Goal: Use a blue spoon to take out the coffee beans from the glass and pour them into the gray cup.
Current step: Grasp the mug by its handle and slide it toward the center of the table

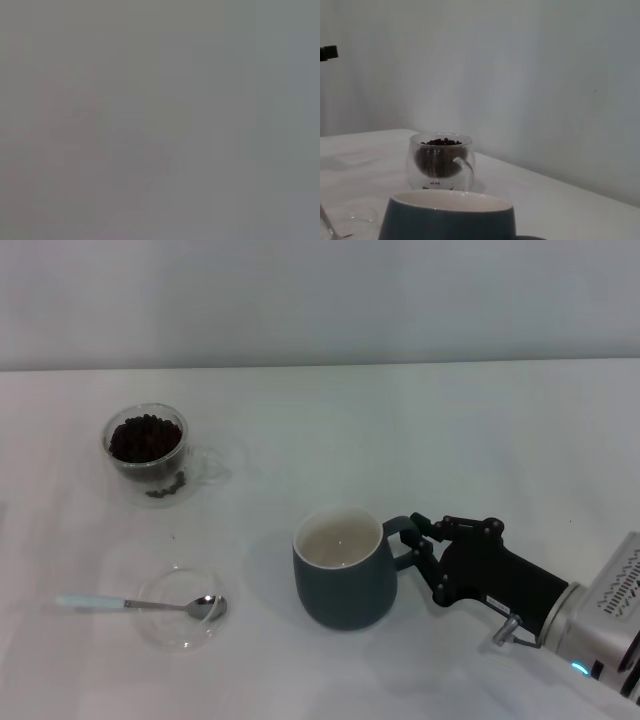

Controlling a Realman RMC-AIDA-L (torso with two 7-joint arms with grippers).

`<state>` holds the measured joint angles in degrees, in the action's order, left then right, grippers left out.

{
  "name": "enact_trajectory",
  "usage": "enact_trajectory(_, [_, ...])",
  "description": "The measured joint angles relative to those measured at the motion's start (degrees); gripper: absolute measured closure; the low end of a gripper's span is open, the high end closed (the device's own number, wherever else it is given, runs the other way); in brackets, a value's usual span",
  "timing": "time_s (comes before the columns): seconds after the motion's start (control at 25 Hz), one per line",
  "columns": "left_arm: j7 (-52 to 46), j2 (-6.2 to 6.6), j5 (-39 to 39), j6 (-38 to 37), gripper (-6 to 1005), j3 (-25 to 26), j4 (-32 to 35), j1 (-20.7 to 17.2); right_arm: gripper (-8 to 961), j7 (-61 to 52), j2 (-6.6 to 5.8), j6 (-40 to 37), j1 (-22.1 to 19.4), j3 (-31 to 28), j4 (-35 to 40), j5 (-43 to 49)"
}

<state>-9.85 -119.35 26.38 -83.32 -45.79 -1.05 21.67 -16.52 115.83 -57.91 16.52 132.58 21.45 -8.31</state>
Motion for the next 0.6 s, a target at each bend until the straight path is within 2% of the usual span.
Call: enact_trajectory(0.6, [-0.1, 0.0, -0.08, -0.09, 274, 0.09, -0.04, -0.02, 798, 0.73, -0.24, 0.03, 0.01, 0.65, -0.63, 0.2])
